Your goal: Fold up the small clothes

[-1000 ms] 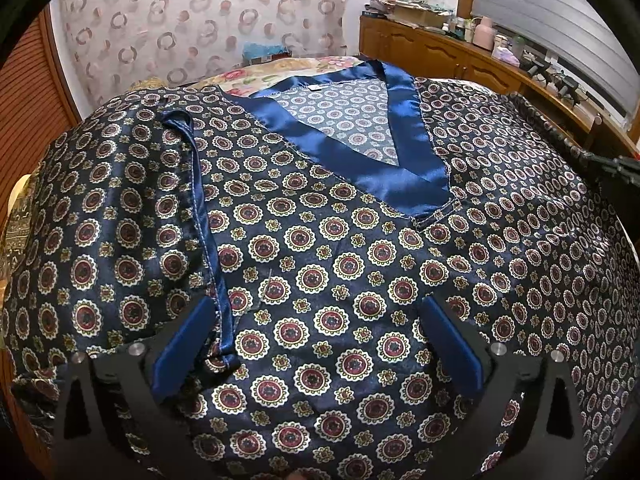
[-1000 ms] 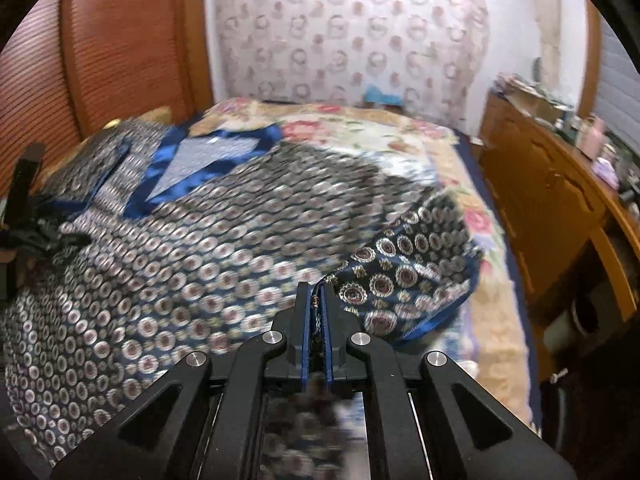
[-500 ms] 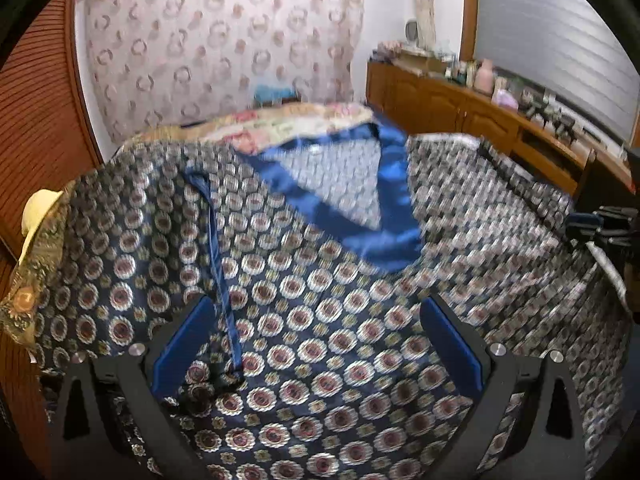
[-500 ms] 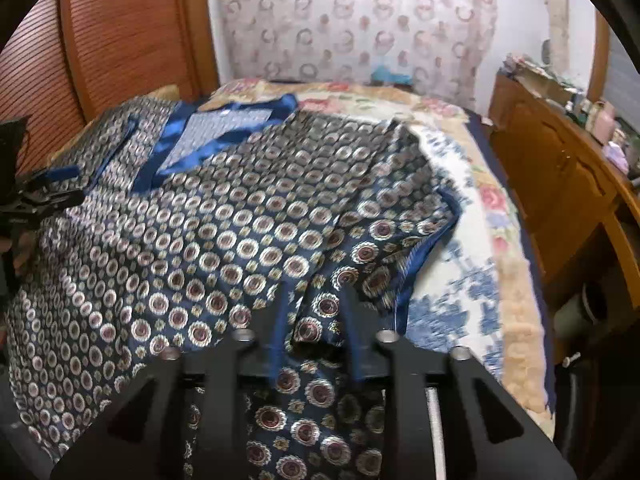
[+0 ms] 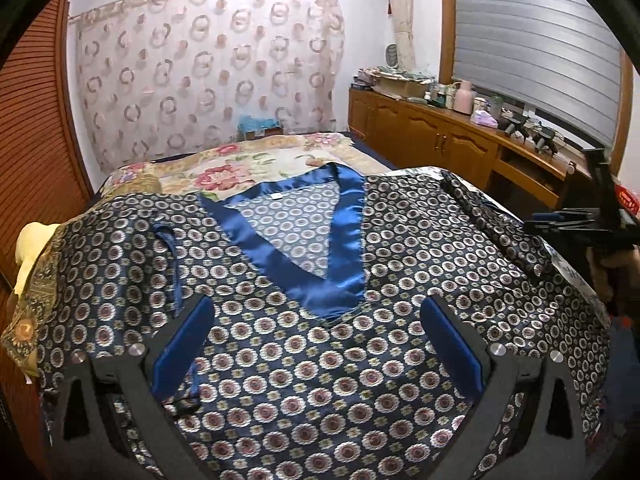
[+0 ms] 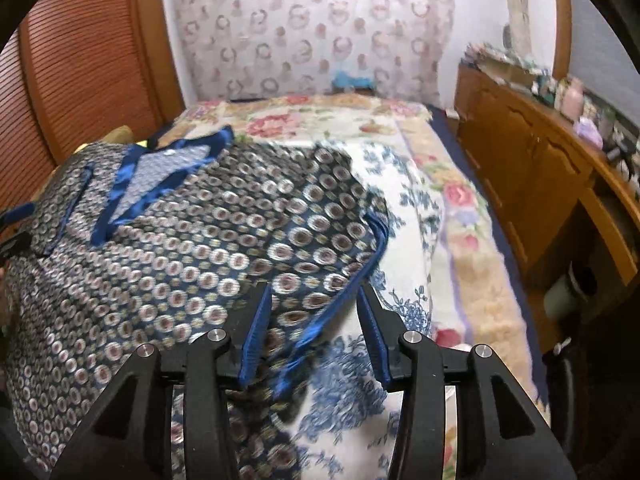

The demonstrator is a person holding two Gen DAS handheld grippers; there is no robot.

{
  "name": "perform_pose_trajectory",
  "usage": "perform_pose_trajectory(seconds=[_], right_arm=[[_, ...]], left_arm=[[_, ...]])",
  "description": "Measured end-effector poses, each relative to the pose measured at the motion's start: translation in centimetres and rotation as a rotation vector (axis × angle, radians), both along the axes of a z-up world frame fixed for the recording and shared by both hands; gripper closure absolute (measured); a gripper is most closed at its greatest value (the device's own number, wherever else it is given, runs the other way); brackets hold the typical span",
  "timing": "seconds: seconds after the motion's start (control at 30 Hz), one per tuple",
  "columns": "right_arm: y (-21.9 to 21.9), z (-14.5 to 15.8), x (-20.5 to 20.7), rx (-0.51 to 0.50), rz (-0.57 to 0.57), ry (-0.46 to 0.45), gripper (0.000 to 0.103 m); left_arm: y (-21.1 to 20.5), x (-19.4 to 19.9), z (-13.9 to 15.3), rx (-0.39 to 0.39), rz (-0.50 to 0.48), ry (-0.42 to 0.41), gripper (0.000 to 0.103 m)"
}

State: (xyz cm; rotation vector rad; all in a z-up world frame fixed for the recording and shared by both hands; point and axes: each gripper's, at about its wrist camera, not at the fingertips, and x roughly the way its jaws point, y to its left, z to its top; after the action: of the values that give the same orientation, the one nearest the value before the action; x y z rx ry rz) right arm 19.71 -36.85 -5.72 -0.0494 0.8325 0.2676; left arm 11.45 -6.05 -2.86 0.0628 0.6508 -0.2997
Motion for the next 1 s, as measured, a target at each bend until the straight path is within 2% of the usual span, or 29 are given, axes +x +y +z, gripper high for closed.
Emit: perform_pose_trajectory(seconds=[0.2,0.6,0.67,0.73,0.83,1.0], right_arm=[[-0.5,-2.3,2.6,0.018,-0.022,0.078,0.058],[0.6,-2.4,3.1,-0.049,0.005,0.049,0.059],[0.7,-2.4,3.0,-0.063,0.008,0.044,0.066],[0.7,-2.4,3.1,-0.061,0.015,0.043,0.080],[0.8,-2.2,3.2,-0.069,0.025,0.034,0.094],[1.3,-0.7,3.1,-0.061,0.028,-0.034,0.097]], left_arm=[[-1.1,0.1,-0.1,0.025,-0.018,-0.006,0.000],[-1.1,0.1,-0.7,0.042,-0.008,0.010,0.000],[-0.9,0.1,-0.6,0.040,-0.004,0.008,0.000],[-0.8,0.2,-0.5,0.040,0.001,0.006,0.000],[-0.6,0.4,-0.6,0.042,0.004,0.007,0.000],[0.0,1.2,-0.8,0.044,0.012,0.015,0.000]])
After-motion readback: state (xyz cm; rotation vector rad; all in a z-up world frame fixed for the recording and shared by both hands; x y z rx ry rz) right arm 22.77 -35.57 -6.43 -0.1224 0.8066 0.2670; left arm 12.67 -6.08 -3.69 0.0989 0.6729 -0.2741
